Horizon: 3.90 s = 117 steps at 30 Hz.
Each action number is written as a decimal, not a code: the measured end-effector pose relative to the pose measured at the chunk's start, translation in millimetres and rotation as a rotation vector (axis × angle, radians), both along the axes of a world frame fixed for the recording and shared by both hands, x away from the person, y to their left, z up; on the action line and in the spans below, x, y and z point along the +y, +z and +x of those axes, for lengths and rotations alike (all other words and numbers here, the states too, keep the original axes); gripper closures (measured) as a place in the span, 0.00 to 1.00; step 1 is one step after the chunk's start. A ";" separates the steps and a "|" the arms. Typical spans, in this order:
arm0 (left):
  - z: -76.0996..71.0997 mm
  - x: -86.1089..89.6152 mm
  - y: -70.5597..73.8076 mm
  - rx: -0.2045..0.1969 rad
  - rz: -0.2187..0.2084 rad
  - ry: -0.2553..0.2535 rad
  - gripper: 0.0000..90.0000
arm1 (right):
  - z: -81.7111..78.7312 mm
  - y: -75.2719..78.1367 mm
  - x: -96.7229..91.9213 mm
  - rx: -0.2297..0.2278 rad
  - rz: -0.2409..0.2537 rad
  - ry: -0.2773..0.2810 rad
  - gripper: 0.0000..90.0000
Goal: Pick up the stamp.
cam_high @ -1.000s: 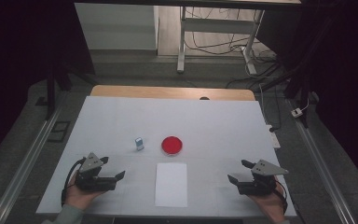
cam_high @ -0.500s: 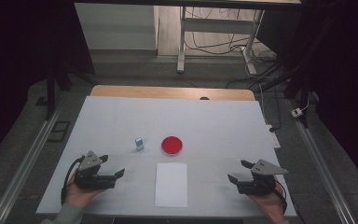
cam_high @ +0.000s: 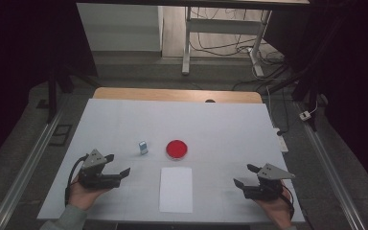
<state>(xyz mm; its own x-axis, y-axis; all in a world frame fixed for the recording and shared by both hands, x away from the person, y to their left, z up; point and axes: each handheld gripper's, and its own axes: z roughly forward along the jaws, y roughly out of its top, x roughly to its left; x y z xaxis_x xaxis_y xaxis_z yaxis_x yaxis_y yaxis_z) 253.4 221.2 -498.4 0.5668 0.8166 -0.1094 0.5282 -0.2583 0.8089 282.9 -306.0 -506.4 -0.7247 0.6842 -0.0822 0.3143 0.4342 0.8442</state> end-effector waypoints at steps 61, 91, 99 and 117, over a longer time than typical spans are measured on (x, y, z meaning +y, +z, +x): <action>102.5 -43.7 -0.2 0.081 0.100 -0.076 0.36 | -0.1 -0.4 7.6 0.001 -0.004 -0.003 0.26; 108.3 -46.1 -11.7 0.076 0.162 -0.136 0.83 | 0.0 -1.5 6.8 0.006 -0.007 -0.008 0.27; 107.1 -43.6 -8.9 0.069 0.146 -0.136 0.84 | 0.2 -1.2 7.5 0.001 -0.011 -0.013 0.27; 94.7 -41.0 8.5 0.027 0.076 -0.123 0.84 | -1.4 -1.1 6.5 -0.016 -0.005 -0.027 0.27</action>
